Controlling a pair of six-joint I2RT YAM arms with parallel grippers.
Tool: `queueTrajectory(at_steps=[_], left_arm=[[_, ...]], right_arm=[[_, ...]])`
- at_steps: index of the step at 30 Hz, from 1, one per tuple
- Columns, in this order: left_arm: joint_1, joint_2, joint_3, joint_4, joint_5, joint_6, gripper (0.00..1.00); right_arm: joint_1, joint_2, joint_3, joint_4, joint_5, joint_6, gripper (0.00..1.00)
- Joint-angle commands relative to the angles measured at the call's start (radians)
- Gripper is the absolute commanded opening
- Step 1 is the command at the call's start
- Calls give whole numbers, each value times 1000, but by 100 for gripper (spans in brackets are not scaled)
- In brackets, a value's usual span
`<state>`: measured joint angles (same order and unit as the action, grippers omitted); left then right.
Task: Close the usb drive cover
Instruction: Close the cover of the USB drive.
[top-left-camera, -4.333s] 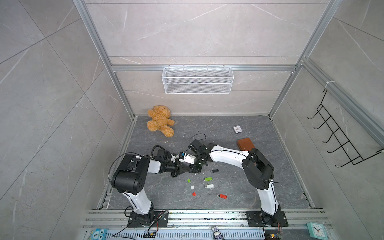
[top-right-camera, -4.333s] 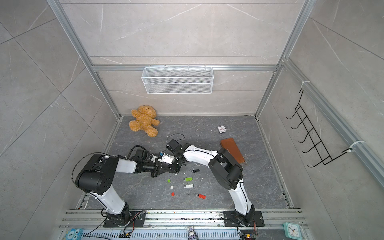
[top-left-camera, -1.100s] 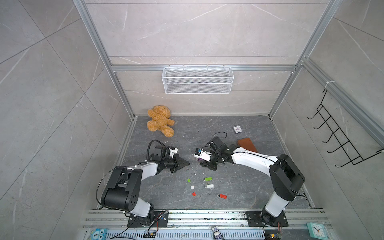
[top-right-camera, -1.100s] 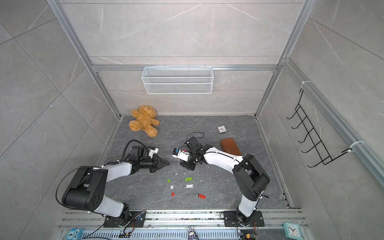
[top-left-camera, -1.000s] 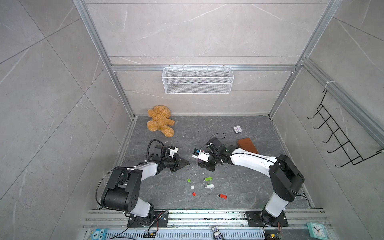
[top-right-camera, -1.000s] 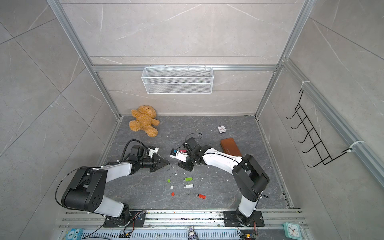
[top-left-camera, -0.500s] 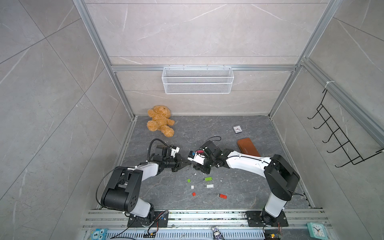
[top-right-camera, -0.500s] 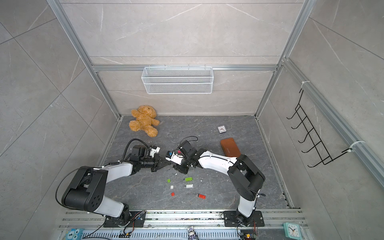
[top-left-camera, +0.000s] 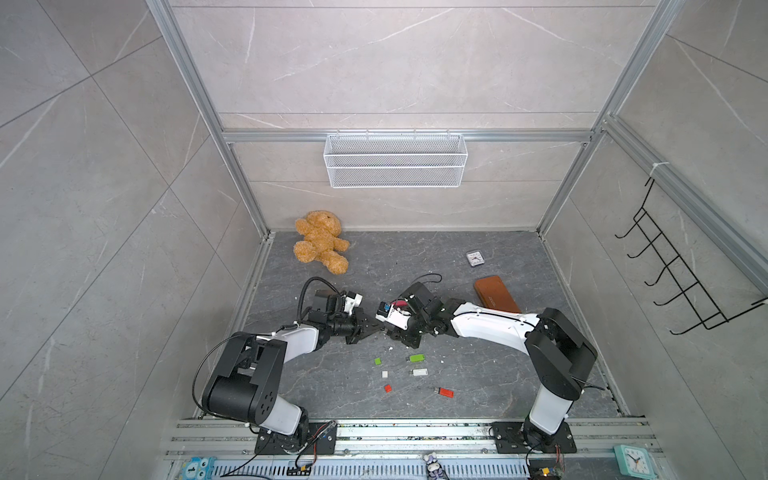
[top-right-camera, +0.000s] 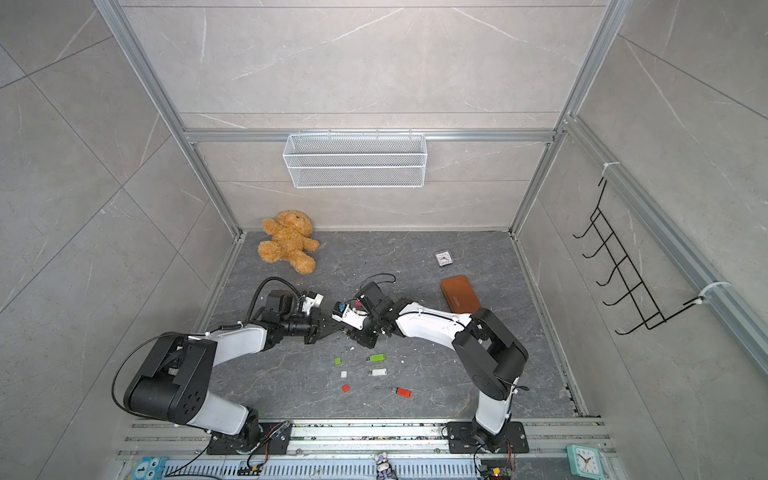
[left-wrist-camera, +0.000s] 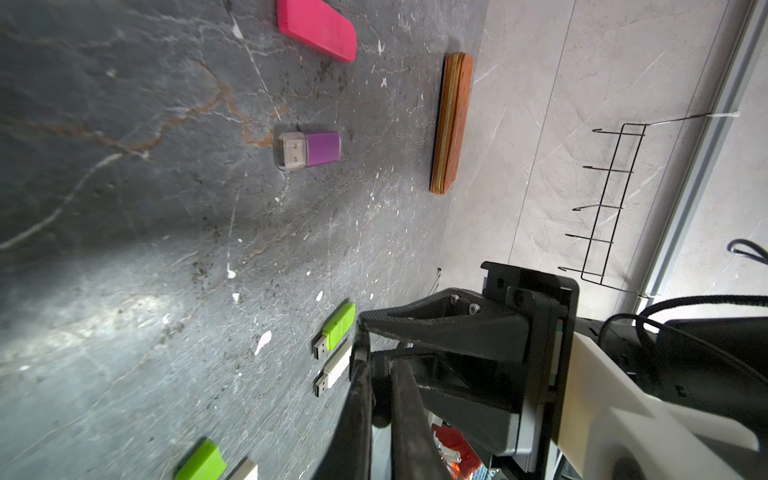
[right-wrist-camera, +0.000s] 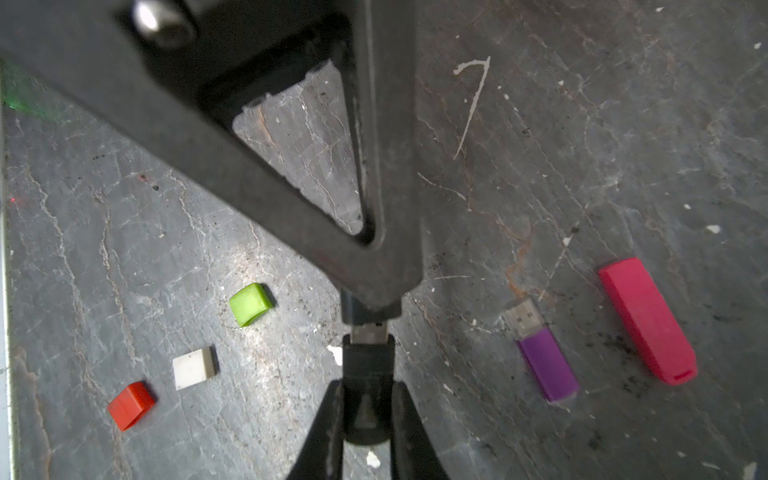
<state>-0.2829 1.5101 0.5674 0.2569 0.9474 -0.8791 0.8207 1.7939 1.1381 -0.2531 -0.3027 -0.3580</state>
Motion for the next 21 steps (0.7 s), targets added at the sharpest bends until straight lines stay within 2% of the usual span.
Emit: queueTrajectory(at_steps=[1, 21], left_arm=[[-9, 0, 6, 28, 39, -2, 1], [-13, -18, 11, -37, 1, 47, 1]], right_arm=[[6, 3, -10, 20, 11, 18, 8], [6, -55, -76, 41, 2, 14, 7]])
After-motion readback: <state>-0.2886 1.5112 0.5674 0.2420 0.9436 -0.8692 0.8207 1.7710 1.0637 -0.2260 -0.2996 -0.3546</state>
